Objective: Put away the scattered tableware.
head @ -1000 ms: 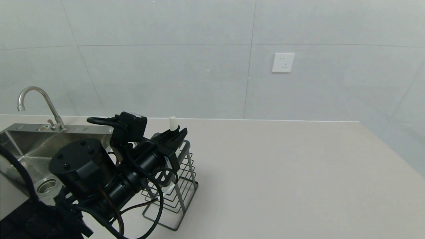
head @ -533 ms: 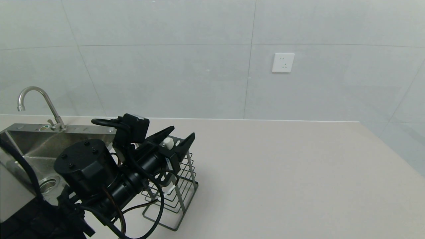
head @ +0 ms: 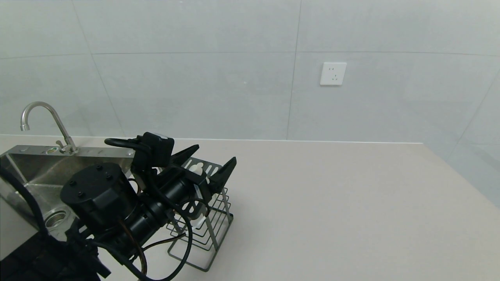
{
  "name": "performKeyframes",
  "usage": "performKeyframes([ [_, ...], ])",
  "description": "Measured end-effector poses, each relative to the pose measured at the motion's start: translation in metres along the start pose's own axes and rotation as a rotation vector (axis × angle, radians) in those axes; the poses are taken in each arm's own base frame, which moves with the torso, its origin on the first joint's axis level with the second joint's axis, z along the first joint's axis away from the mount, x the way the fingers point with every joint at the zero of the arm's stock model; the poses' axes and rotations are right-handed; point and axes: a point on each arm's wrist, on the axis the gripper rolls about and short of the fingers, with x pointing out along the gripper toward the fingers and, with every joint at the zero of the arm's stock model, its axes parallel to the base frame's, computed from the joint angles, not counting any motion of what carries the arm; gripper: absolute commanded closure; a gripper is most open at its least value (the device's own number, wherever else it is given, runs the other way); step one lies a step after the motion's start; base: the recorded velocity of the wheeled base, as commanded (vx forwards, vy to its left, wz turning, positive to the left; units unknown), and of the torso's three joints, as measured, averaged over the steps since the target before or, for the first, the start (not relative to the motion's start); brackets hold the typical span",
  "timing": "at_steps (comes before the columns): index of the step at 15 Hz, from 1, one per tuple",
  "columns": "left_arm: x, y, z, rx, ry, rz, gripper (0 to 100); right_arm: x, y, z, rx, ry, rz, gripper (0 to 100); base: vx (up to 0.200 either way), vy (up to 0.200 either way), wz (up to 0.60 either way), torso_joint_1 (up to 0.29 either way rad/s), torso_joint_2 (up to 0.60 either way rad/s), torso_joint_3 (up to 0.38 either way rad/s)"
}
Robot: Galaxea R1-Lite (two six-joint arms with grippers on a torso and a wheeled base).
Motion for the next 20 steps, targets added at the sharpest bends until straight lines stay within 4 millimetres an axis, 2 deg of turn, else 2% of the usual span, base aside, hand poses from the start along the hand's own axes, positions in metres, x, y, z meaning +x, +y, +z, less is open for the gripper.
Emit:
performKeyframes([
  [3, -0.005, 0.000, 0.010, -0.002, -0.035, -0.002, 0, 0.000, 0.000, 0.000, 0.000, 0.001, 0.000, 100, 0.000, 0.000, 0.00, 0.000, 0.00, 0.000],
  [7, -0.017, -0.001, 0.034, -0.006, -0.125, -0.007, 0, 0.000, 0.000, 0.000, 0.000, 0.001, 0.000, 100, 0.000, 0.000, 0.00, 0.000, 0.00, 0.000],
  [9, -0.027, -0.001, 0.050, -0.008, -0.185, -0.010, 0, 0.000, 0.000, 0.000, 0.000, 0.001, 0.000, 100, 0.000, 0.000, 0.00, 0.000, 0.00, 0.000],
  [12, -0.045, 0.000, 0.060, -0.009, -0.218, -0.010, 0, 0.000, 0.000, 0.000, 0.000, 0.000, 0.000, 100, 0.000, 0.000, 0.00, 0.000, 0.00, 0.000],
  [20, -0.100, 0.033, 0.071, 0.047, -0.273, 0.125, 0, 0.000, 0.000, 0.000, 0.001, 0.000, 0.000, 100, 0.000, 0.000, 0.00, 0.000, 0.00, 0.000],
])
